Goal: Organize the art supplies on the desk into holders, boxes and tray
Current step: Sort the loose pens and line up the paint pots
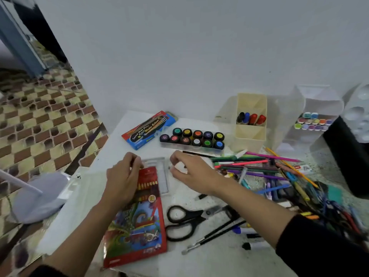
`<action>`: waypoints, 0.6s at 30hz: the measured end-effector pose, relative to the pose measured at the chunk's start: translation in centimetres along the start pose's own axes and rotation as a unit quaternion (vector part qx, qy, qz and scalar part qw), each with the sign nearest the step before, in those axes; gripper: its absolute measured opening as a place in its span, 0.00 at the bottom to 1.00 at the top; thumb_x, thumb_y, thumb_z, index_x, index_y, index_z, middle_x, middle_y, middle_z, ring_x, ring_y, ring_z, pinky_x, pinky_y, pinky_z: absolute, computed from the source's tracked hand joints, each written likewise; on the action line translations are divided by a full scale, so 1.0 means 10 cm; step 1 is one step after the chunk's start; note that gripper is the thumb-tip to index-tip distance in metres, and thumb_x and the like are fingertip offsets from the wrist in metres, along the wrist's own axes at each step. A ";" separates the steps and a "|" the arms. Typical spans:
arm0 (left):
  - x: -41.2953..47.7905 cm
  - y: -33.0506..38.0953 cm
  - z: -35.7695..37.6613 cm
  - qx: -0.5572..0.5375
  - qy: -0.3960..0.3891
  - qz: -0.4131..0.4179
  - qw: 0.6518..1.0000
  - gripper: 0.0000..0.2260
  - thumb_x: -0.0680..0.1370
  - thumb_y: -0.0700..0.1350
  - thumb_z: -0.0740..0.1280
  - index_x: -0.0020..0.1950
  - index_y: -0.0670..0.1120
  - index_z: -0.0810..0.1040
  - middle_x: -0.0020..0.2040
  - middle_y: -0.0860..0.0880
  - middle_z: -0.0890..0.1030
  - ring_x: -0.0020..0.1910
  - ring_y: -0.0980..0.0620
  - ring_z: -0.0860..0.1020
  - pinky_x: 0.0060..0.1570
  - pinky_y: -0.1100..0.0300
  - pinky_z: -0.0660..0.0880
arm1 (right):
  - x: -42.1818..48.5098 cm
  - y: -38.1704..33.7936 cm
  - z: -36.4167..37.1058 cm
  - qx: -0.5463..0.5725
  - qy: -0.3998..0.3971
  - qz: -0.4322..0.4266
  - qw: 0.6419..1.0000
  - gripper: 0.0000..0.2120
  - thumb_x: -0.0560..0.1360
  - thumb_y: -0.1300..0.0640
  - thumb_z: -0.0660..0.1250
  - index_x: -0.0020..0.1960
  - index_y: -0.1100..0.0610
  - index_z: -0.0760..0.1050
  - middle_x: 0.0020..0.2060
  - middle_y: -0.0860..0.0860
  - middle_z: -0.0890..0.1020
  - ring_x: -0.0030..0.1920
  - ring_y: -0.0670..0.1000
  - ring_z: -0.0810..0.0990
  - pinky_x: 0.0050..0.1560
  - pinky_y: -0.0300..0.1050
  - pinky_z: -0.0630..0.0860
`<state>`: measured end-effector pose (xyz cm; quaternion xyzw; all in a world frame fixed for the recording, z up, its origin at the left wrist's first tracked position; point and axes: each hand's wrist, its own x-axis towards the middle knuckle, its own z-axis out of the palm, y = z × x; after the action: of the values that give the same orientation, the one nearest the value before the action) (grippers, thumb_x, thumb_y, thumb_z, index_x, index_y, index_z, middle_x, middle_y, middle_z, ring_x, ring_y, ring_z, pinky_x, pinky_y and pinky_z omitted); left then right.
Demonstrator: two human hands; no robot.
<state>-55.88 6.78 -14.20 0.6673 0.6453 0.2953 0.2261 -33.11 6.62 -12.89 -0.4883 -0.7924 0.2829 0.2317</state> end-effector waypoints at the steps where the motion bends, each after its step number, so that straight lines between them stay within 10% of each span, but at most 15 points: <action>1: 0.00 -0.06 0.01 0.004 -0.006 0.009 1.000 0.19 0.80 0.66 0.49 0.50 0.55 0.71 0.43 0.55 0.80 0.44 0.51 0.79 0.54 0.40 0.74 | 0.07 -0.03 0.06 -0.020 -0.021 -0.016 0.999 0.06 0.83 0.50 0.61 0.53 0.52 0.67 0.46 0.48 0.77 0.43 0.50 0.72 0.42 0.47 0.68; 18: 0.40 -0.18 0.06 0.076 -0.007 0.109 0.991 0.06 0.85 0.55 0.53 0.54 0.57 0.67 0.44 0.55 0.77 0.46 0.52 0.75 0.58 0.53 0.57 | -0.27 0.28 0.03 -0.224 0.031 -0.018 0.974 0.08 0.82 0.51 0.59 0.54 0.55 0.71 0.43 0.50 0.77 0.43 0.50 0.70 0.44 0.45 0.65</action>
<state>-56.80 10.94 -15.40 0.7511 0.5875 0.2638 0.1453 -30.36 5.09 -15.24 -0.5221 -0.8366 0.0786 0.1461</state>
